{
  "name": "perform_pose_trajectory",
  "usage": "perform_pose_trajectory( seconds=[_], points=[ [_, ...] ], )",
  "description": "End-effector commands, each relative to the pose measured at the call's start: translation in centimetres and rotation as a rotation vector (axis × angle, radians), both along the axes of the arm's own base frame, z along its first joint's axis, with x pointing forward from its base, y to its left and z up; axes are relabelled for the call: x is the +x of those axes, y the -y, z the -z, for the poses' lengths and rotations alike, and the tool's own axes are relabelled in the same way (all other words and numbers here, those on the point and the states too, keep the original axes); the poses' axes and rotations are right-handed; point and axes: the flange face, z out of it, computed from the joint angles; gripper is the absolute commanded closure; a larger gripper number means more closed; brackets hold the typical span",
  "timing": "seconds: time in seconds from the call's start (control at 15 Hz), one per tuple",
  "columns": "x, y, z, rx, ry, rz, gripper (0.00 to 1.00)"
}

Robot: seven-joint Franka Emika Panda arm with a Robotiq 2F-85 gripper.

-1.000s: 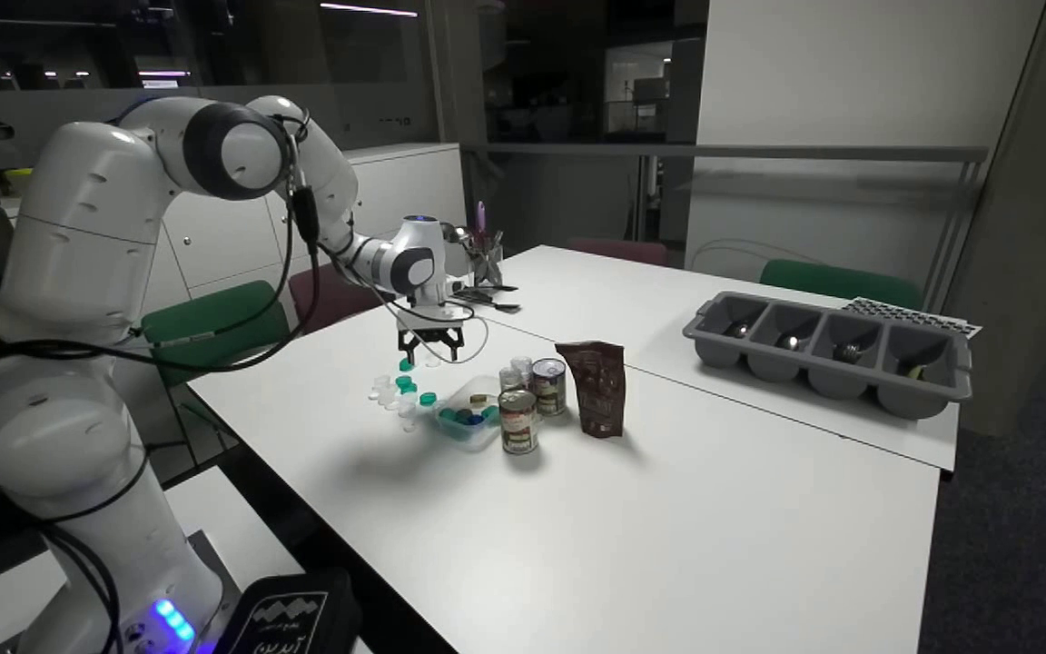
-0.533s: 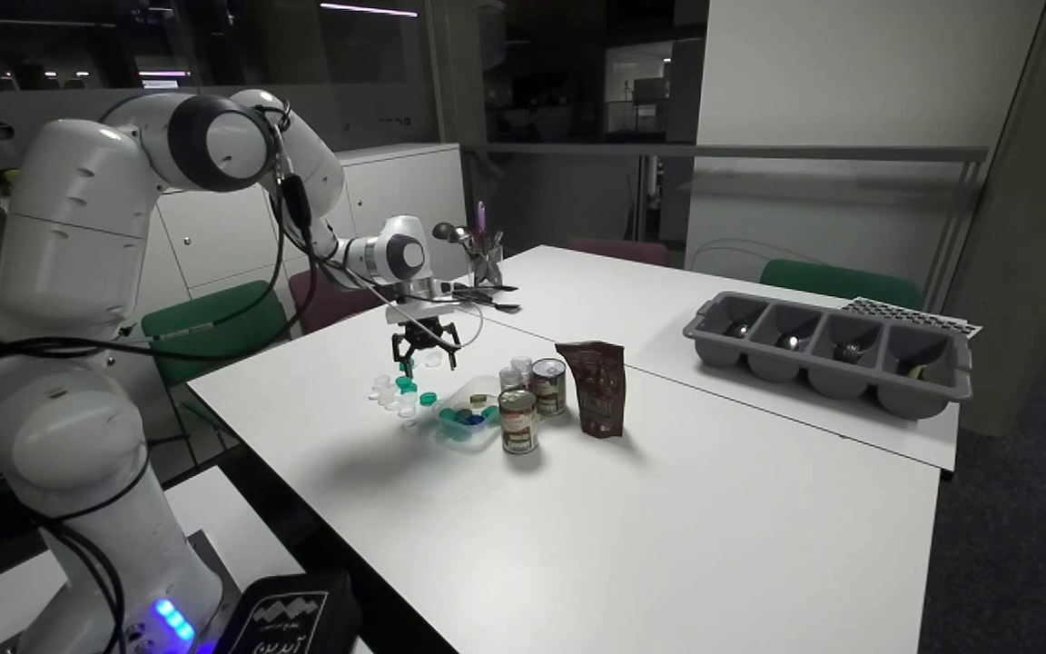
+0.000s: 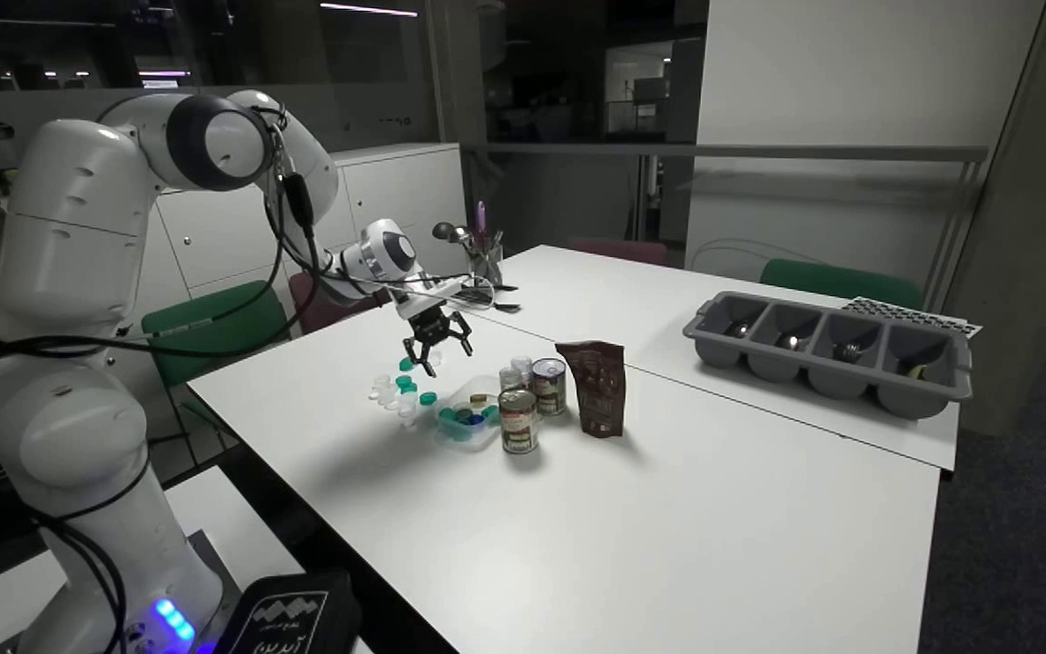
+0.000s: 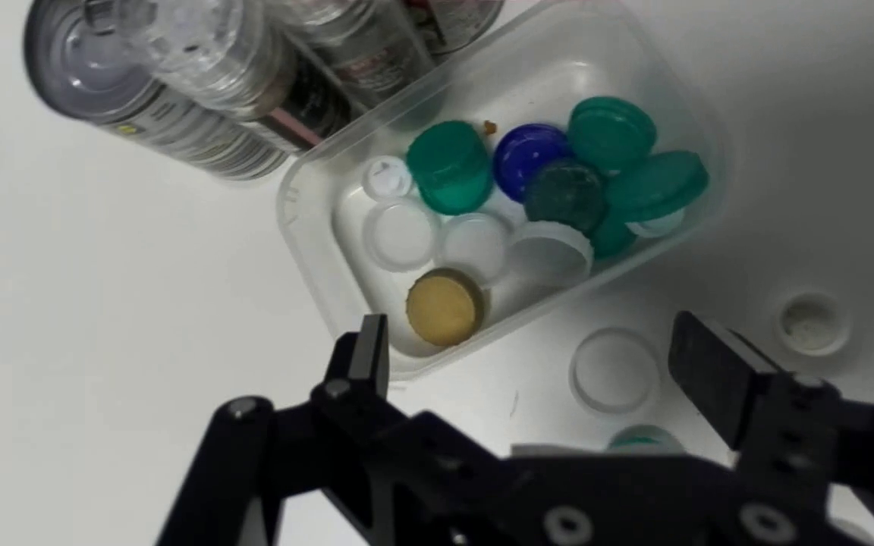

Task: Place some white and green objects from the table in the clear container.

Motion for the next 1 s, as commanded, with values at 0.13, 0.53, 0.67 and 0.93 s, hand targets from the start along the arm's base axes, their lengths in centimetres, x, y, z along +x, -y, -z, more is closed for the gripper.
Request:
perform_pose_trajectory(
  seconds=[0.13, 0.53, 0.67, 0.93],
  points=[
    [0.9, 0.0, -1.4, 0.216, 0.110, -0.173, 0.00],
    [1.2, 0.5, -0.3, 0.471, -0.027, -0.099, 0.00],
    [1.1, 0.3, -0.5, 0.488, -0.063, -0.088, 0.00],
    [1.3, -0.1, 0.4, 0.478, -0.050, -0.079, 0.00]
  ],
)
